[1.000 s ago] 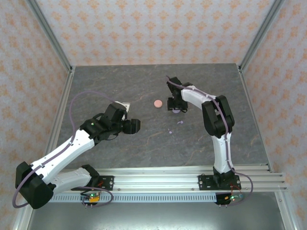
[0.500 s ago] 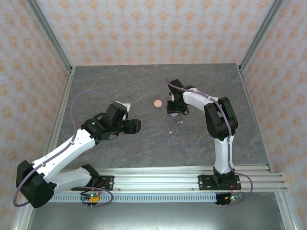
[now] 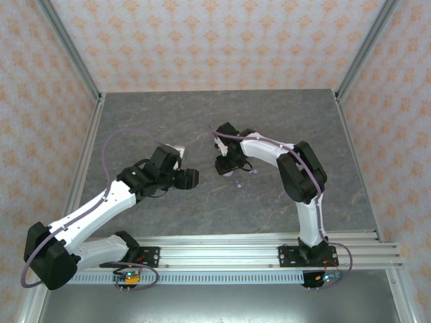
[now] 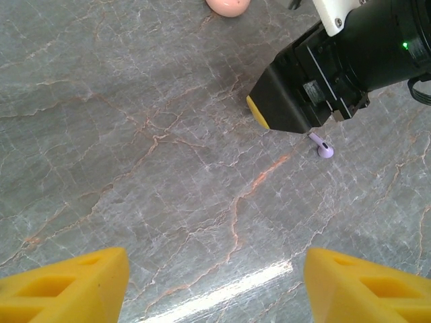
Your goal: Insert the wireless bluetooth earbuds into the charging case
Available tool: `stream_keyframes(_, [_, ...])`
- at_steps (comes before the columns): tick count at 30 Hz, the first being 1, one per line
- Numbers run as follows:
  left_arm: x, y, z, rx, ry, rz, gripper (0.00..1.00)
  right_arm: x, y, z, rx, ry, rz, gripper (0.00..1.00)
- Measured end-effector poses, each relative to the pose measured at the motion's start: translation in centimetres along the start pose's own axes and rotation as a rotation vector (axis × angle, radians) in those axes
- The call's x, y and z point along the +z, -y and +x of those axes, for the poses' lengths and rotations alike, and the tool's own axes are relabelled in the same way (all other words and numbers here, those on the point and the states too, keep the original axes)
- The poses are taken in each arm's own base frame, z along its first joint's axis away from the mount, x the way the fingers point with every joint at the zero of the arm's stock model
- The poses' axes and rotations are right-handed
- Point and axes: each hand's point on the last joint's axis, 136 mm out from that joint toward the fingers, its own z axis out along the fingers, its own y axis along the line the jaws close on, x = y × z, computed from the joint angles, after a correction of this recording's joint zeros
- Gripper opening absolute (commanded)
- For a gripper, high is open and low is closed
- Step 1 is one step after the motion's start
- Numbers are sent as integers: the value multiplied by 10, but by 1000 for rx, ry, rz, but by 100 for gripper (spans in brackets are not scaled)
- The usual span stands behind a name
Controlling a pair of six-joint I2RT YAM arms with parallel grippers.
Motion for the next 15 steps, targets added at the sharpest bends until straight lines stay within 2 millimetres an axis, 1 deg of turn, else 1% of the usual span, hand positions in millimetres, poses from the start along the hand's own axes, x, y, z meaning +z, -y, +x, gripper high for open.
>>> stream_keyframes(4, [3, 0, 2, -1, -9, -1, 70, 0, 4, 2, 4, -8, 27, 63])
stream_keyframes(7, [8, -1, 2, -7, -15, -5, 70, -3, 7, 1, 9, 0, 41, 65])
stream_keyframes(9, [13, -1, 1, -10, -20, -9, 70, -10, 7, 0, 15, 18, 45, 65])
stream_keyframes(12, [27, -3, 3, -13, -49, -29, 67, -32, 6, 2, 32, 64, 49, 66])
stream_keyframes(15, [45, -3, 2, -16, -96, -52, 62, -58, 5, 0, 58, 129, 41, 65])
